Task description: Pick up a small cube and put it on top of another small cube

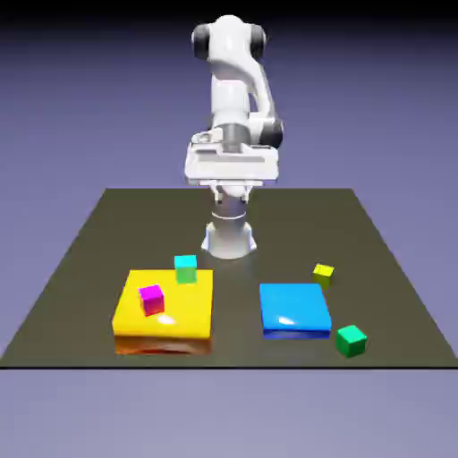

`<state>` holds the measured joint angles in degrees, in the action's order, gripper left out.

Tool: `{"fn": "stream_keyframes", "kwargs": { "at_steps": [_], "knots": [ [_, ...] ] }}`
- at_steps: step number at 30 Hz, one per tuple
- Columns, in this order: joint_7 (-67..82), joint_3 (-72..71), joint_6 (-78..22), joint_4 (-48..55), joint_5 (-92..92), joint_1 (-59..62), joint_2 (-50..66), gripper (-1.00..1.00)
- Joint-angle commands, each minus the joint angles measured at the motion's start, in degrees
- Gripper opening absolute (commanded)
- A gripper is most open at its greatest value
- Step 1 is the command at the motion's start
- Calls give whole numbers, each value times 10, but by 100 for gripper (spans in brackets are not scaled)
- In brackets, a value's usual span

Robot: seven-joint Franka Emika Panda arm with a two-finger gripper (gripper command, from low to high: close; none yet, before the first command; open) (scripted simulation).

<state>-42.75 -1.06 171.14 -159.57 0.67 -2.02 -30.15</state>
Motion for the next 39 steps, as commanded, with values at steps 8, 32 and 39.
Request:
{"fn": "stream_keyframes", "kwargs": {
  "at_steps": [8, 32, 39],
  "knots": [
    [-19, -70, -190, 95, 44, -89, 166, 0],
    [-85, -217, -571, 281, 181, -303, 603, 0],
    [-59, -230, -647, 319, 153, -297, 557, -100]
  ]
}}
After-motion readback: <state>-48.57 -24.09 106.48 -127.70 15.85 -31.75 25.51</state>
